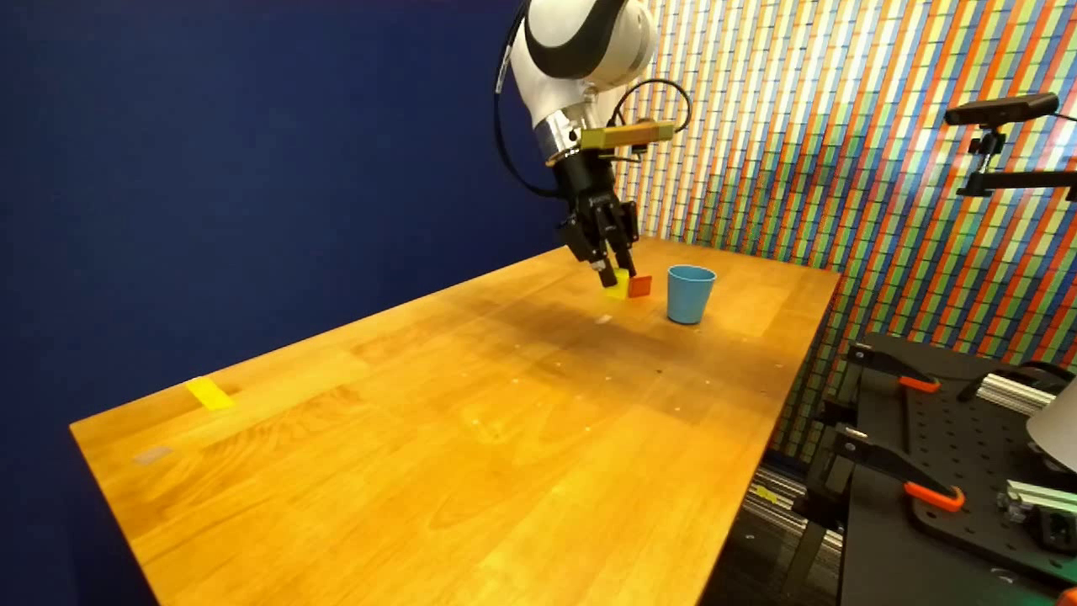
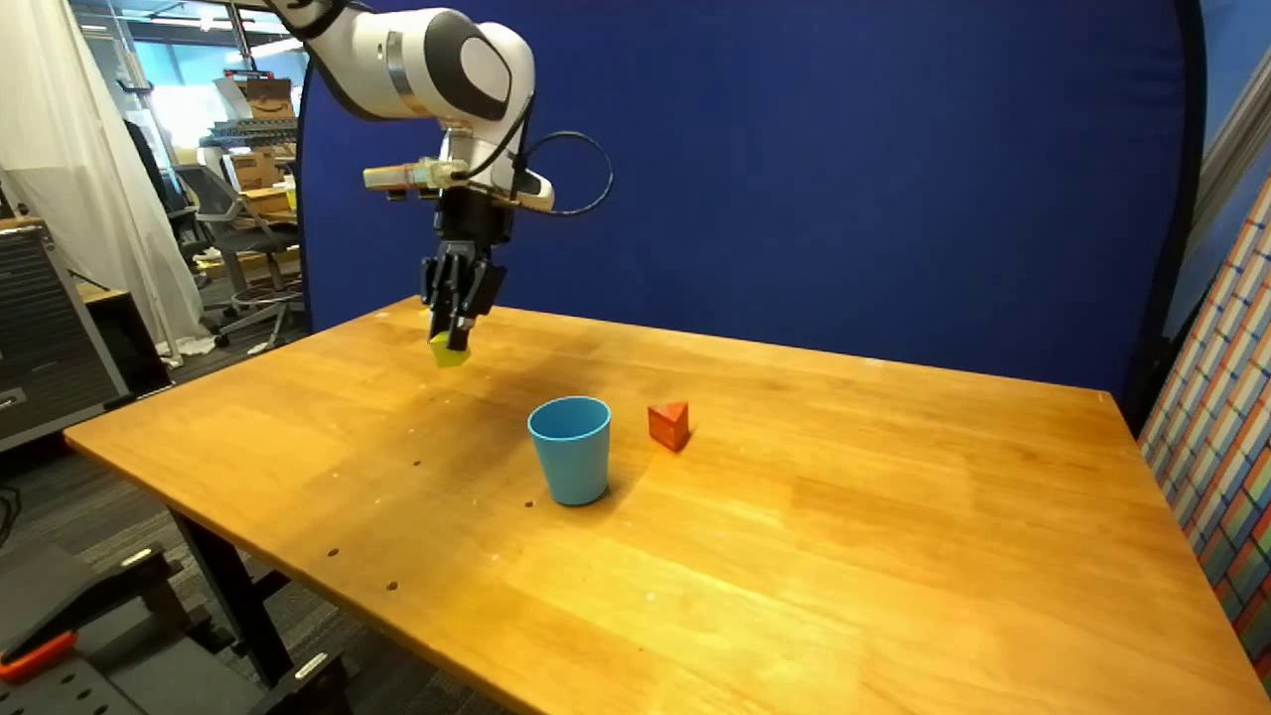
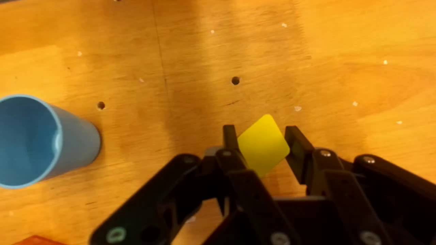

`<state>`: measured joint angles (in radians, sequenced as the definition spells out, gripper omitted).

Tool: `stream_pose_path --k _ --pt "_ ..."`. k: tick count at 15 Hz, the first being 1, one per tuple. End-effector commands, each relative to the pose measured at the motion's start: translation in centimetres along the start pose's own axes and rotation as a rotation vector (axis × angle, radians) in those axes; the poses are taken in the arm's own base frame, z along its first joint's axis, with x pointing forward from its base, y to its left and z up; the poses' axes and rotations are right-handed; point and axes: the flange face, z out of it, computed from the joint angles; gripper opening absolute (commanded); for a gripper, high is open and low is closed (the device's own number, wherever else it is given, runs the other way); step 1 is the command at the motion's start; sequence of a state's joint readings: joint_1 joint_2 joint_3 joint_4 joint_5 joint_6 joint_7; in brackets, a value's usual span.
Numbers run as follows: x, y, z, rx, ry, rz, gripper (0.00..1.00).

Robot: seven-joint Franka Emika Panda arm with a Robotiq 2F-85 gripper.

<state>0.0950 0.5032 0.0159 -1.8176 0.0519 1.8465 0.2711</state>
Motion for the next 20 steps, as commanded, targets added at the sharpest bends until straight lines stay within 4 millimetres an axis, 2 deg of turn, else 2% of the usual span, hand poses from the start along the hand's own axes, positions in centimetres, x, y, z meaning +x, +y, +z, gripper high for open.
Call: stream_pose_path --k 1,5,11,14,20 --pt "-3.4 5.0 -2.5 0.088 -0.009 0.109 0.15" --pt "-6.0 10.2 -2.1 0.184 -0.012 0.254 0.15" --pt "-8.1 15.8 -0.2 0.276 -0.031 0.451 0.15" --pt "-8.4 18.0 0.0 0.294 -0.015 0.532 0.15" --pt "-7.2 21.7 -0.9 0.317 0.010 0.650 0.15"
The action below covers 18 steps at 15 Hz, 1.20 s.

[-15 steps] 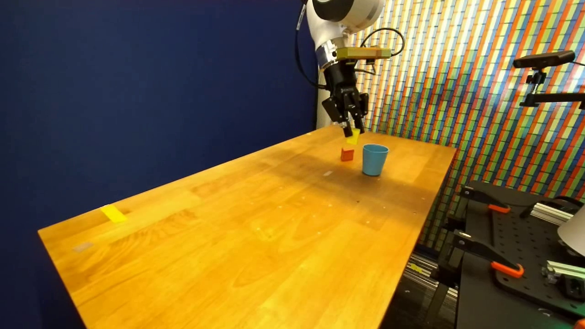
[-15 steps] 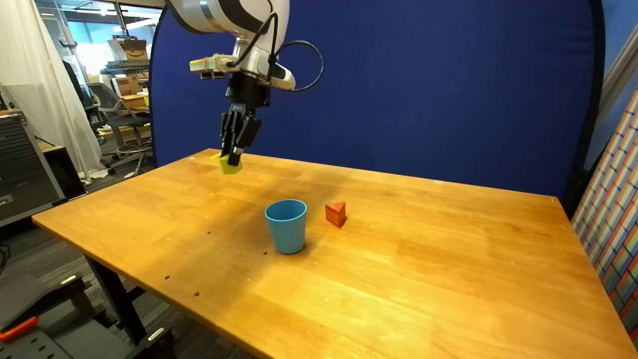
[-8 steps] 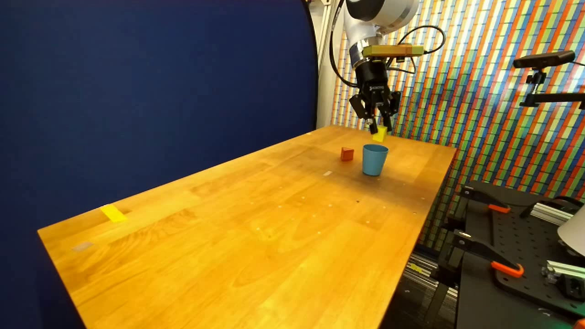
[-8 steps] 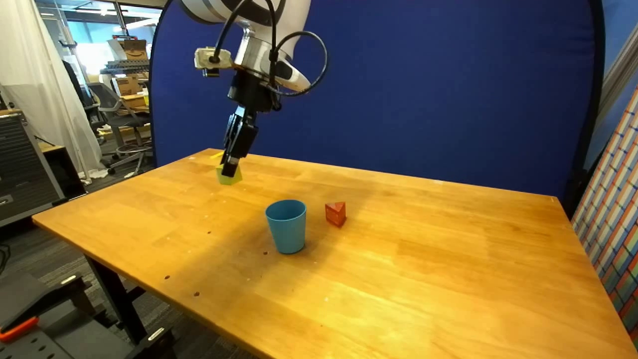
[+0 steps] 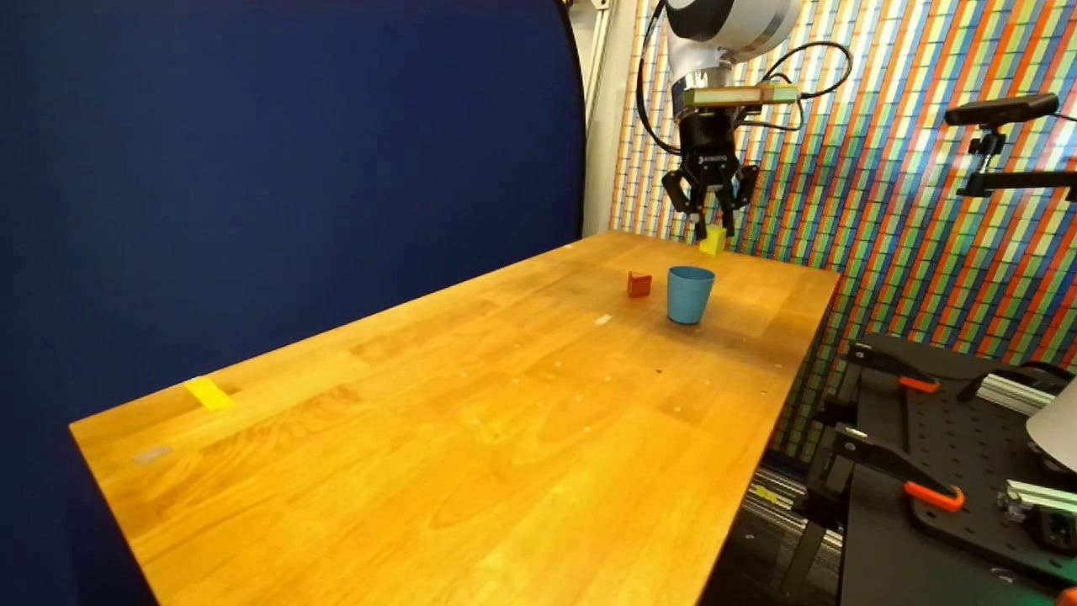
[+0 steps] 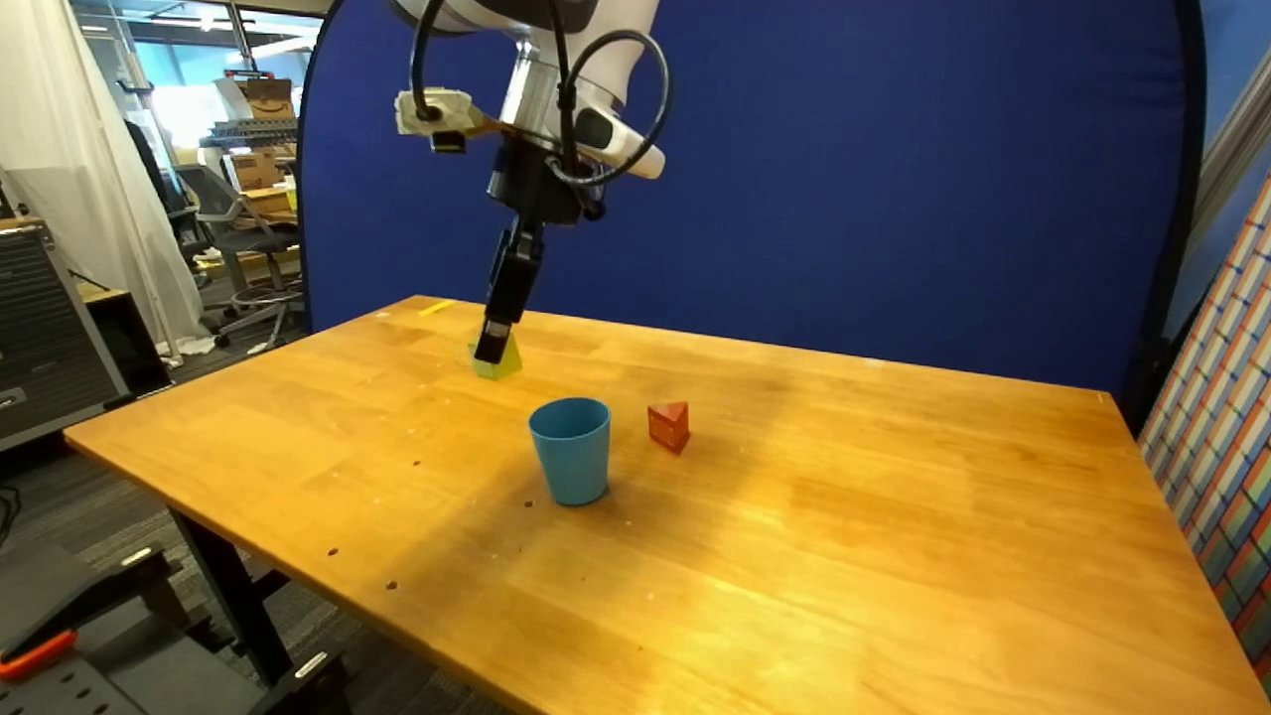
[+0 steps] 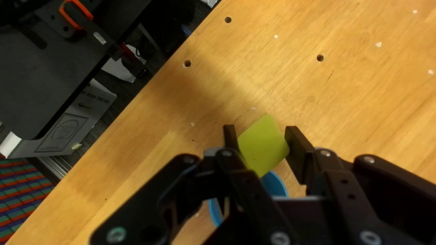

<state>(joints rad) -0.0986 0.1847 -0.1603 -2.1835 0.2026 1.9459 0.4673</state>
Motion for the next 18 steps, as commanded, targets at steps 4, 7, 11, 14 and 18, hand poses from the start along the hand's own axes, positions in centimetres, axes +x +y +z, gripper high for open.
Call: stream_pose_path --k 4,7,11,14,18 --pt "2.2 2.0 -2.0 0.062 0.027 0.089 0.15" --pt "3.2 2.2 -2.1 0.064 0.025 0.098 0.15" --pt "4.5 1.2 -2.9 0.061 0.034 0.092 0.15" --pt "5.6 0.6 -3.4 0.062 0.042 0.091 0.15" --pt "6.5 0.6 -3.0 0.080 0.032 0.090 0.58"
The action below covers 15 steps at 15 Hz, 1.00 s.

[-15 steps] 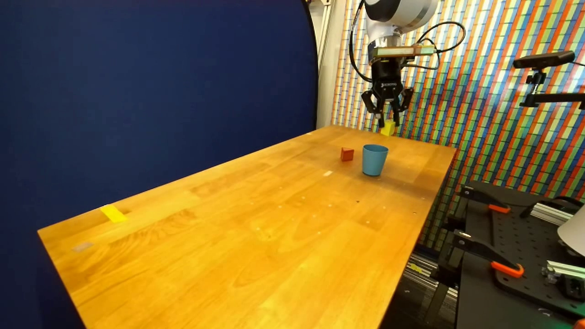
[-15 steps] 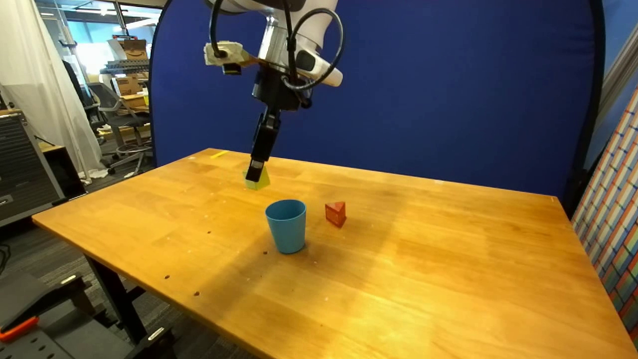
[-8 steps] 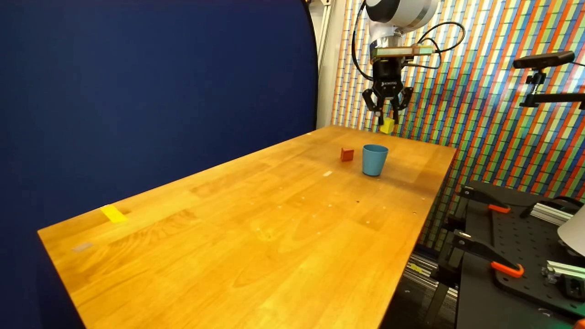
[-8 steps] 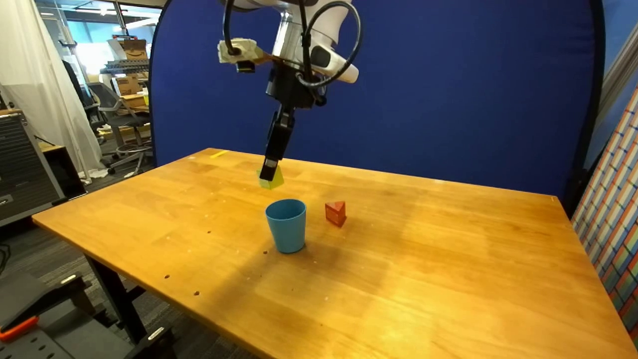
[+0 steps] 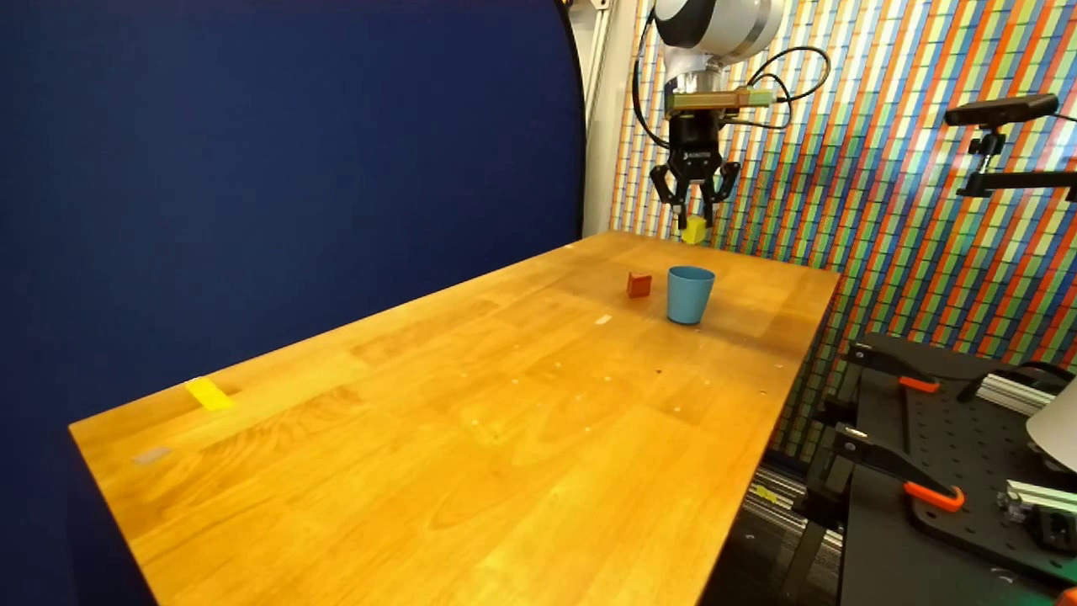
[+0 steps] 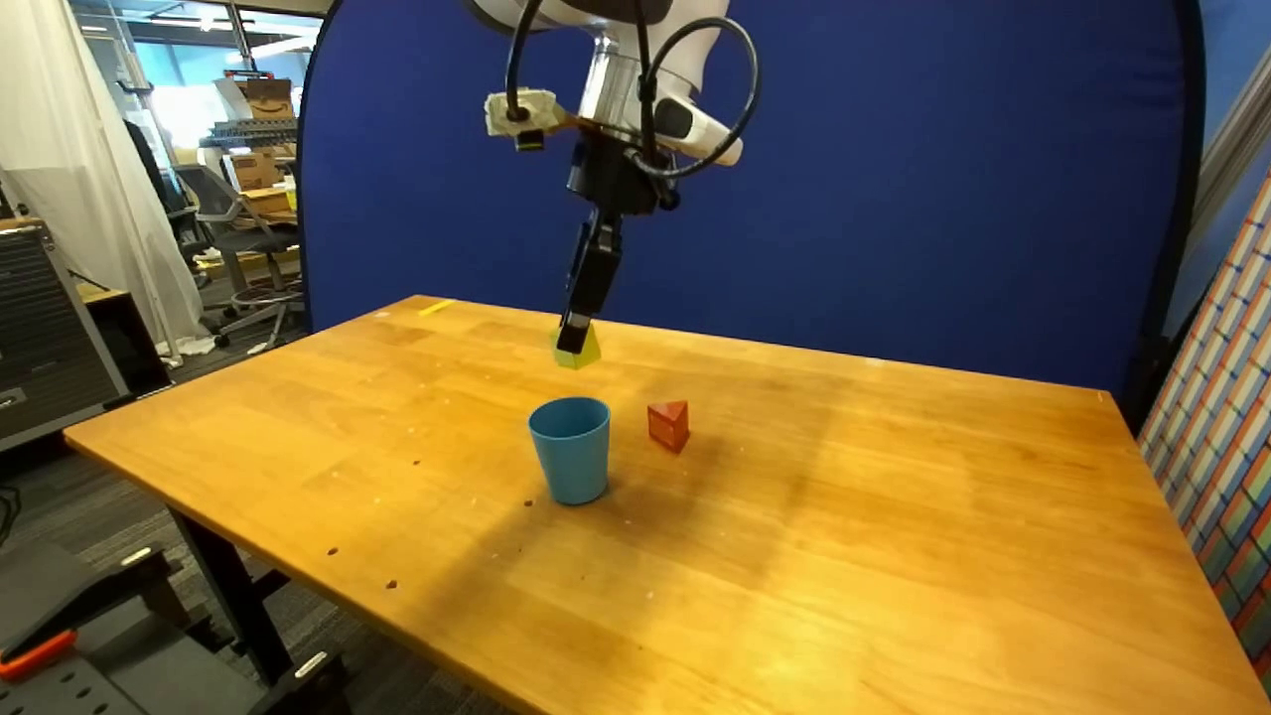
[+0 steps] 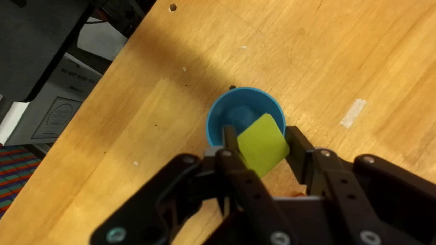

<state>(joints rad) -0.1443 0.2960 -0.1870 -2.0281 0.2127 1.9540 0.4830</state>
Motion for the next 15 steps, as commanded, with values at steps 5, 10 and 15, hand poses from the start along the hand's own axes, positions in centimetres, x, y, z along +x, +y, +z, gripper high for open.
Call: stream_pose_path --k 5,10,15 --pt "1.1 0.2 0.3 0.069 -0.044 0.011 0.95" --pt "-2.0 -1.2 -0.9 0.054 -0.020 -0.182 1.00" --pt "-3.2 -3.0 -1.5 0.012 0.001 -0.253 1.00"
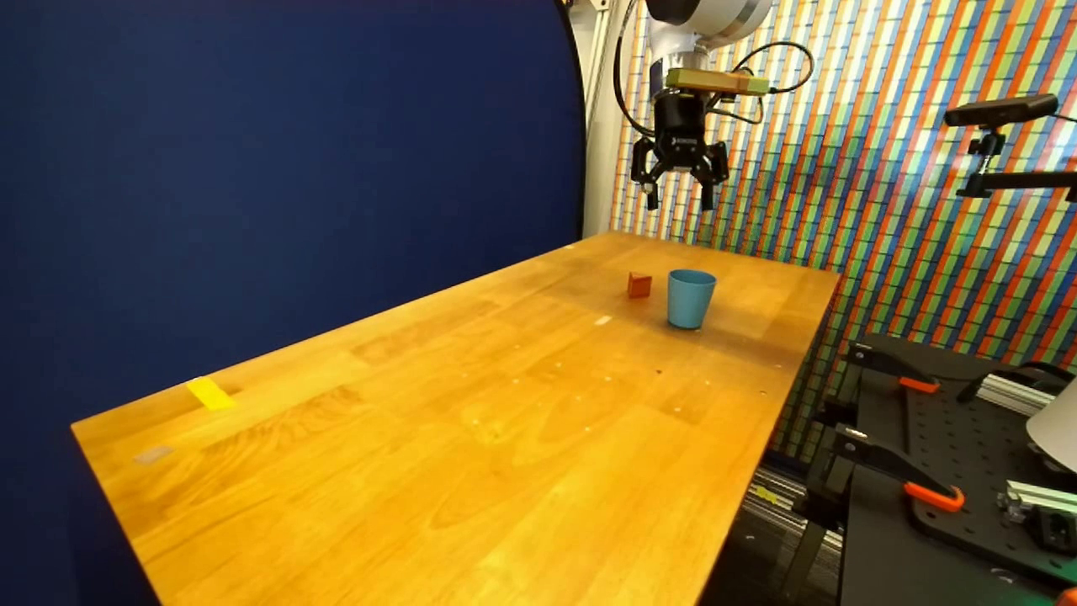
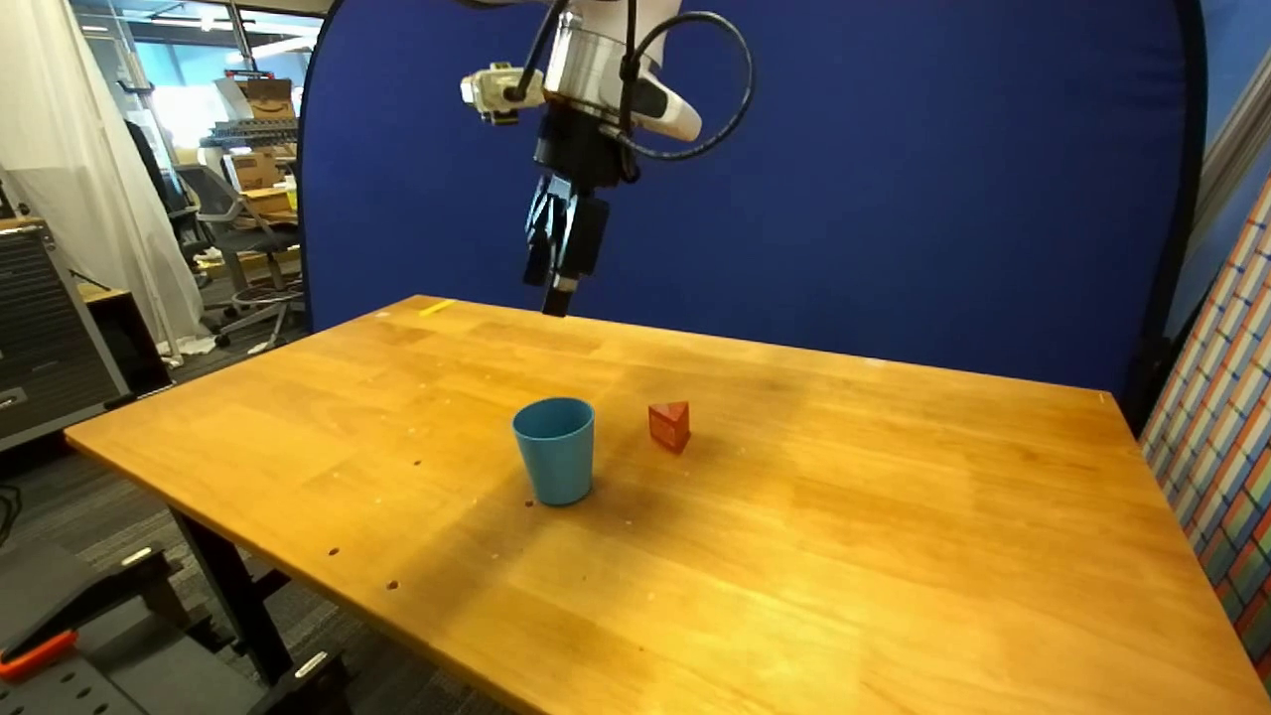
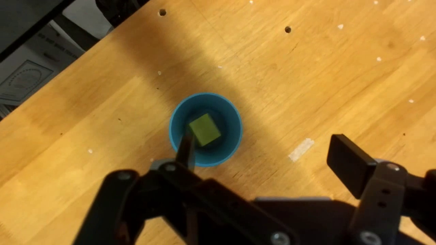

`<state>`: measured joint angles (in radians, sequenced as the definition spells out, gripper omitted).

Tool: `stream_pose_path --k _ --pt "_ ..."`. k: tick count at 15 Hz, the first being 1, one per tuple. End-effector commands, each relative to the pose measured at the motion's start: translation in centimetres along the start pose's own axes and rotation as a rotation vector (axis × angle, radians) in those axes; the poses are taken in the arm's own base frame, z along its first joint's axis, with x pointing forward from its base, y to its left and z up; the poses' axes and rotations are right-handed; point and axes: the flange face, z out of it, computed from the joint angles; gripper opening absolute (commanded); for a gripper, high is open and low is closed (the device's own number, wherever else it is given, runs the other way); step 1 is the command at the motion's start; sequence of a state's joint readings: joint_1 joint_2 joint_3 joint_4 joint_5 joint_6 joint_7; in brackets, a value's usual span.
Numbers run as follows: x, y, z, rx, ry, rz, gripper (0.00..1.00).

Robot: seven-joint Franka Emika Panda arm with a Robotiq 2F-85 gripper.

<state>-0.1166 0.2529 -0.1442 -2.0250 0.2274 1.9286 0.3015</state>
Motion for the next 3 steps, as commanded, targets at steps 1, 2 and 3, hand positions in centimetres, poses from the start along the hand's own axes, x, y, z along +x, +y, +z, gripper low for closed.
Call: stream_pose_path --k 1,2,3 --pt "-0.06 -0.13 -0.04 -0.001 -0.001 -0.002 1.00" --pt "0.04 -0.06 0.23 -0.004 -0.006 0.000 1.00" --pt "0.34 0.30 0.58 -0.005 -0.011 0.008 1.00"
